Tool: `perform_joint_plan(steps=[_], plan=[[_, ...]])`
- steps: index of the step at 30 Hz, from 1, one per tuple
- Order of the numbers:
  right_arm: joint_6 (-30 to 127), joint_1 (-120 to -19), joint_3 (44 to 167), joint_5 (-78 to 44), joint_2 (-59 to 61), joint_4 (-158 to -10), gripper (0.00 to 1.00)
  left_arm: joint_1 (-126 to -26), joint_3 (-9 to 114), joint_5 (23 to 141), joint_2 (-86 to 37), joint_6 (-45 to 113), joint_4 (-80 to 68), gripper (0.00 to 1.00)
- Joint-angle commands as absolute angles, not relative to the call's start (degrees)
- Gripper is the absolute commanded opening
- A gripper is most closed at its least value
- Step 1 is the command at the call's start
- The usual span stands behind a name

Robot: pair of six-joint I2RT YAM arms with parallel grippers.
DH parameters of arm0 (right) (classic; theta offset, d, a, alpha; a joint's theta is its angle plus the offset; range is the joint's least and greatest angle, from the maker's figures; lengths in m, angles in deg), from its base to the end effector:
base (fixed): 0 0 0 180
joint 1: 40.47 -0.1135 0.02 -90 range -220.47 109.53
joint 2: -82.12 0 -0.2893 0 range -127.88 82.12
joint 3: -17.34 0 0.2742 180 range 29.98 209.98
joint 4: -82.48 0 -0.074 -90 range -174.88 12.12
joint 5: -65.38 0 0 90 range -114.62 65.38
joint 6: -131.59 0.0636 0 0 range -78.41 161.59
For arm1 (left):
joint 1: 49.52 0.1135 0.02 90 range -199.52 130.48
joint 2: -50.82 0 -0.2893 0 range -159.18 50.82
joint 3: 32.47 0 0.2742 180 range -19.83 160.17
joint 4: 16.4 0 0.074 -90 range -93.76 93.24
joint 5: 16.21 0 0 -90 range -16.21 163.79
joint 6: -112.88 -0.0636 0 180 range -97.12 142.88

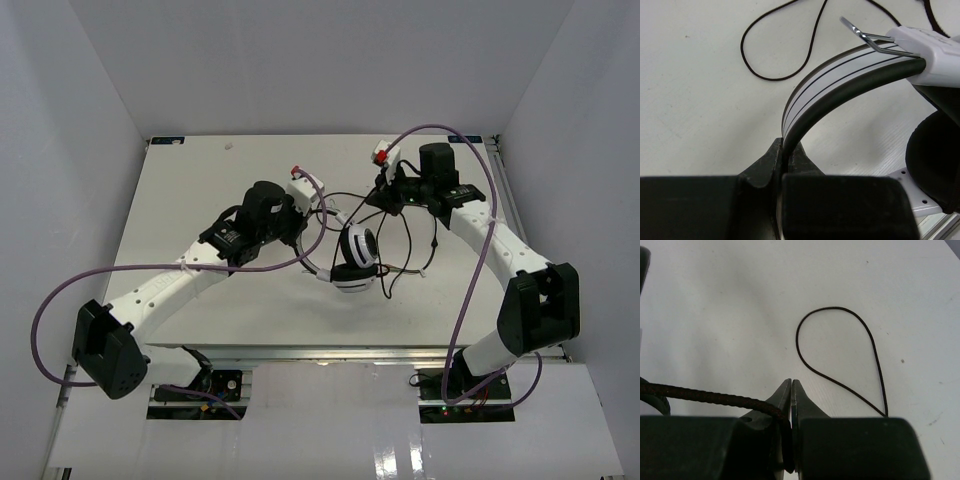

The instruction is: Wrap the headphones

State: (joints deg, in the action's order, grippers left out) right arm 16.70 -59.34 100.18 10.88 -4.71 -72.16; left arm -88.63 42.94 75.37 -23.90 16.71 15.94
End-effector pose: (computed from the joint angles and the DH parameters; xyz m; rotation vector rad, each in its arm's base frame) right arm 0.3544 0.1602 0.3216 -1.0892 1.7106 0.5760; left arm 0.2589 -0.2127 0.3237 0.8410 1.9735 -0.3679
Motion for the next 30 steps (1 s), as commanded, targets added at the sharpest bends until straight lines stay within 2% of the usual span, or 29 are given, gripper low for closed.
perform_joint_plan(steps=[1,15,18,24,30], plan=[[21.3,-56.4,97.1,24.7,-2.0,-82.4,0.09,-89.1,48.6,79.7,-18.5,20.0,15.9,0.00],[32.7,-56.2,94.8,42.0,-8.9,-95.4,0.17,-89.2,61.0,89.1,-19.9,30.8,17.5,0.00],[48.2,-56.2,92.4,47.8,-10.5,-111.0,0.22,-89.2,63.9,89.8,-21.1,32.7,17.6,0.00],[82.9,-57.3,85.5,50.7,-14.5,-152.4,0.36,-89.2,69.4,89.5,-22.6,35.2,17.6,0.00],[82.5,-58.5,83.4,50.1,-12.1,-152.1,0.37,-89.2,71.5,83.7,-23.6,31.7,19.9,0.00]])
